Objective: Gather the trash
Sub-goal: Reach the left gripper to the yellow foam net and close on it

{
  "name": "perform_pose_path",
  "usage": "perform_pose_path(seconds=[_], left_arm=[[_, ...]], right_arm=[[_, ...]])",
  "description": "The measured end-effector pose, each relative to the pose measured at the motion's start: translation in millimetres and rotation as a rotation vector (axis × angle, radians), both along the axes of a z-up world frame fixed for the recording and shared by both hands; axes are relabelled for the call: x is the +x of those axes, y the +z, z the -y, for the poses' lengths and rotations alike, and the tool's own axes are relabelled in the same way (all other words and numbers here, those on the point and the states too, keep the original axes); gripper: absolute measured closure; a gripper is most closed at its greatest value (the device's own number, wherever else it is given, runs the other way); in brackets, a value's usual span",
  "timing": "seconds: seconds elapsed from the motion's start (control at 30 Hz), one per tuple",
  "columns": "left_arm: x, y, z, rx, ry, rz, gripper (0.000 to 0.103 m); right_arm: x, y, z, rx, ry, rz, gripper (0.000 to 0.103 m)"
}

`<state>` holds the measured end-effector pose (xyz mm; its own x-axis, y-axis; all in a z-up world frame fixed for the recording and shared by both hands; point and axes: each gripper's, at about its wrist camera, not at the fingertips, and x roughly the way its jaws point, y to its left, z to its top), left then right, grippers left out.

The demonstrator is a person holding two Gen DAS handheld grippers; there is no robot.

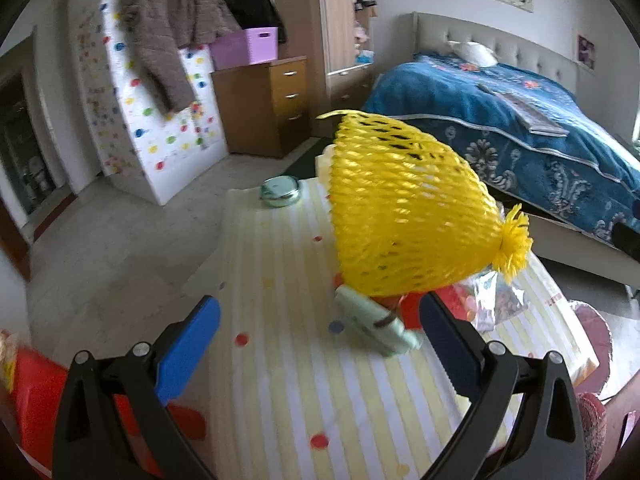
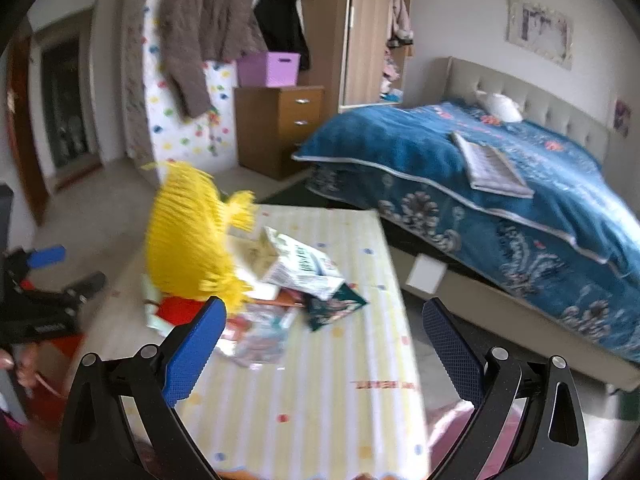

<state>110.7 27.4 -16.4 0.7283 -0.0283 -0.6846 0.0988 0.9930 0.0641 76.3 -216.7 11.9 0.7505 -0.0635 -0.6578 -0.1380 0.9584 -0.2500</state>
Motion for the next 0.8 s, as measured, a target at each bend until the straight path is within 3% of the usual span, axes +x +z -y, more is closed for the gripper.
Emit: perform_pose_path(seconds=[0.1,0.17,0.2,0.23,0.47,0.57,0.67,0.8], left_arm=[[15.5,-5.1,3.3,-0.005,-0.027,-0.003,0.007],[26.8,-9.5,4.1,-0.019,-0.043,0.0,0.007],[31.6,-11.9,3.4,-0.023,-0.044,-0.003,0.007],[36.9,-14.5,3.2,-0.031,-0.049,-0.004,0.007],[67.7,-31.7,9.9,-0.07,-0.124,-0.031,0.012],[76.4,-38.5,11.8,-0.093,-0.158,-0.052,0.02],[80.9,-42.6,13.7,-0.129,-0.192,-0.074,0.039],[76.4,-39.7,15.1,-0.153,-0.219,-0.082,0.086]], right_arm=[[7.1,-1.4,5.4,0.063,-0.011,0.069,0.008],[16.6,-2.1,9.4,0.074,-0.001,0.074,0.016],[20.9,-2.4,11.0,0.07,-0.002,0.071,0.027],[25.1,-3.5,10.9,0.084,-0.008,0.084,0.052],[48.6,-17.6,7.3,0.14,0.025,0.04,0.056],[51.6,-20.5,4.2,0.152,0.035,0.026,0.056],[51.5,-20.7,1.5,0.163,0.043,0.024,0.056],[47.0,-16.8,0.1,0.184,0.048,0.042,0.056]])
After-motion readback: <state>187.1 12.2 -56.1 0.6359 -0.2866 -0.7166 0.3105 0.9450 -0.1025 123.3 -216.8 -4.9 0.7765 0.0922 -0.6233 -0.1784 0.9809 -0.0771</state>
